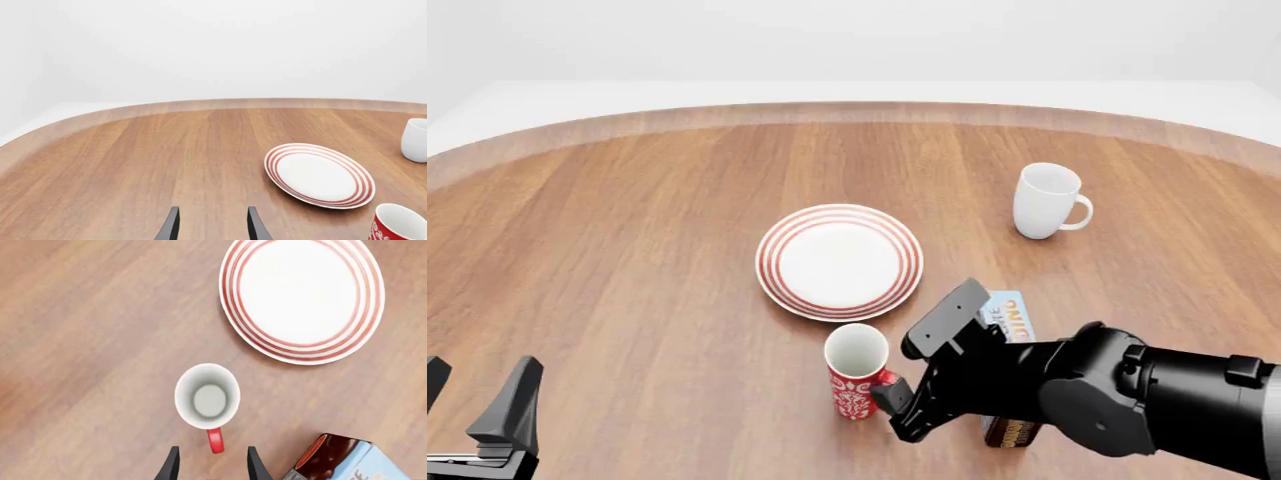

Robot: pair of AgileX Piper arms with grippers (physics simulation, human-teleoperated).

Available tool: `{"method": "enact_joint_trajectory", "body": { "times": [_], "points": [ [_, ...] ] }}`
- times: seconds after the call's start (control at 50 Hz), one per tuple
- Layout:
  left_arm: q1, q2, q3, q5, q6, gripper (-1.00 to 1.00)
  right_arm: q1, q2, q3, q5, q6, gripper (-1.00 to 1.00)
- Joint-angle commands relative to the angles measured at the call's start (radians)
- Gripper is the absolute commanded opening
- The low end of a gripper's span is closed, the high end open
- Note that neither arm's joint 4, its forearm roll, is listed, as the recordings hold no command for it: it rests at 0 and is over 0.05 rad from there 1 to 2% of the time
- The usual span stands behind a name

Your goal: Pick up the red mug and put it on the plate

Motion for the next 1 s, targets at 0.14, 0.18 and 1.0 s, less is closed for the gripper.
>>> {"method": "enact_joint_trajectory", "body": {
  "times": [0.14,0.18,1.0],
  "points": [
    [0.0,0.0,0.0,0.0,0.0,1.0,0.005,0.052,0.027,-0.058,0.021,1.0],
    [0.0,0.0,0.0,0.0,0.0,1.0,0.005,0.062,0.026,-0.065,0.022,1.0],
    [0.0,0.0,0.0,0.0,0.0,1.0,0.021,0.152,0.057,-0.147,0.067,1.0]
  ]
}}
